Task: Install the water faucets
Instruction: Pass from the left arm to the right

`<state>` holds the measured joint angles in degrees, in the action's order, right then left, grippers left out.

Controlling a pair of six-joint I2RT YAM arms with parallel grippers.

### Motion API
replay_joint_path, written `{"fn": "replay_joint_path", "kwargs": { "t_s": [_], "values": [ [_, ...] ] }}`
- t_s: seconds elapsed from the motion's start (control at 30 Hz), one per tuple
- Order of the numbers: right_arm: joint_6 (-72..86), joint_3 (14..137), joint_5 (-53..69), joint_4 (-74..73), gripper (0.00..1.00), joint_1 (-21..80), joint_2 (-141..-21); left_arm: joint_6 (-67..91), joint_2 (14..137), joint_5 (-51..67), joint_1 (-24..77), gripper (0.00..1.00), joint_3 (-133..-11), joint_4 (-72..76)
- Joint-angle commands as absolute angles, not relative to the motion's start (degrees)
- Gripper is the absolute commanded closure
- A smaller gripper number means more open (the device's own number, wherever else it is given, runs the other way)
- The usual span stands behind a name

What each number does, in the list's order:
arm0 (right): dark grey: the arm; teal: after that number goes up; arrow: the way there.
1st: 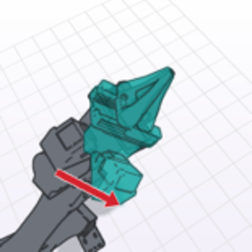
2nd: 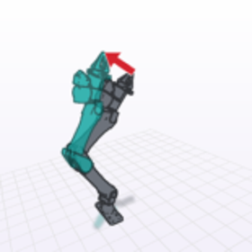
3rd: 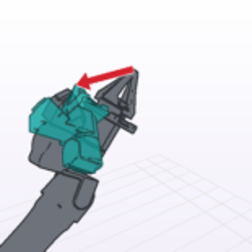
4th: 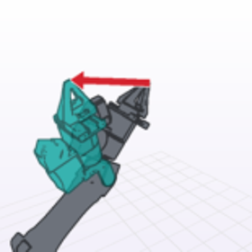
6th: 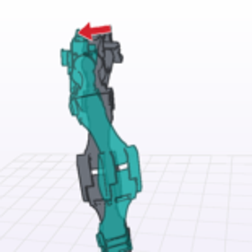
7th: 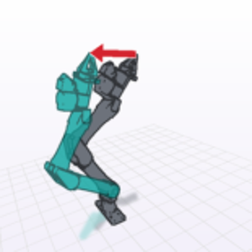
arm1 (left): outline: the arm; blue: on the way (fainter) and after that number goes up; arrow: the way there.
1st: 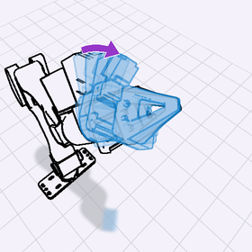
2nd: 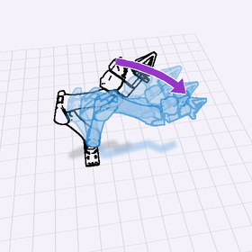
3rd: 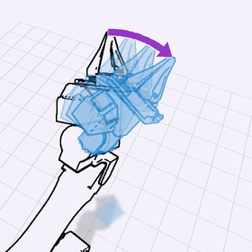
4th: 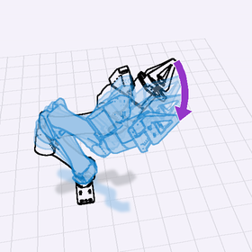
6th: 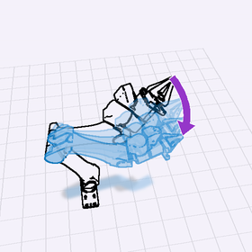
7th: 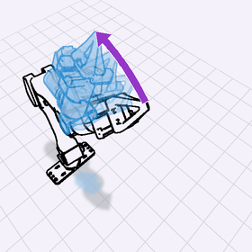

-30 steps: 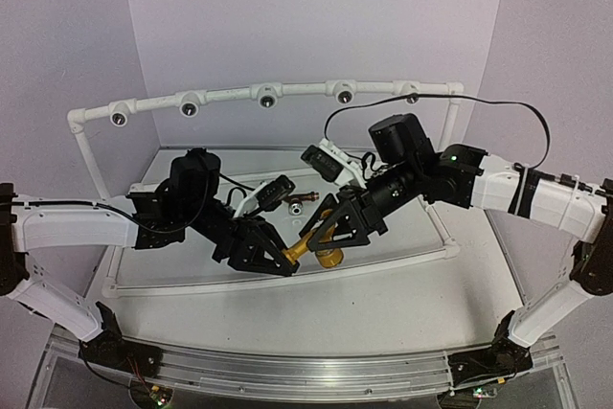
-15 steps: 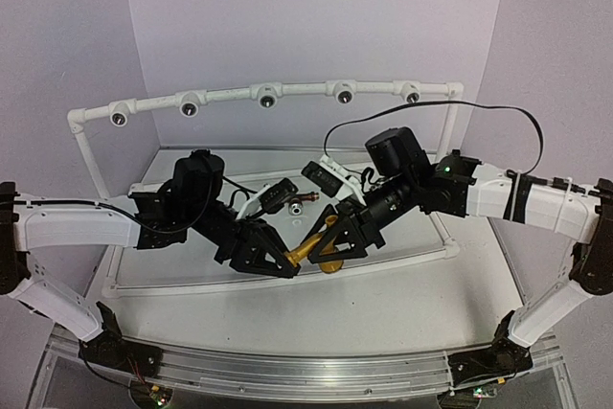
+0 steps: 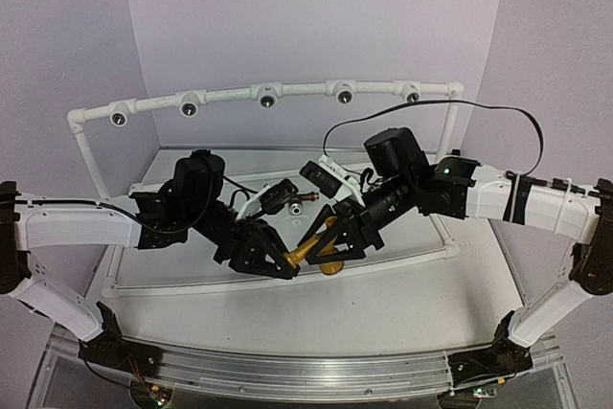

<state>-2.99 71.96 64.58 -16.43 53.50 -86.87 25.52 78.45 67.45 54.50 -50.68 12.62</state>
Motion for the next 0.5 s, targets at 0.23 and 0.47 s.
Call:
{"fn": "replay_joint_path", "kwargs": {
  "t_s": [0.23, 0.47],
  "values": [
    [-2.51, 70.99, 67.9, -14.94, 0.85, 55.71, -85.19, 26.02, 78.92, 65.41, 53.88, 1.0, -54.4, 15.56],
    [4.45, 68.12, 47.86, -16.24, 1.0, 55.64, -81.0, 27.23, 77.6, 61.12, 52.25, 0.76, -53.12, 15.6]
  ]
}}
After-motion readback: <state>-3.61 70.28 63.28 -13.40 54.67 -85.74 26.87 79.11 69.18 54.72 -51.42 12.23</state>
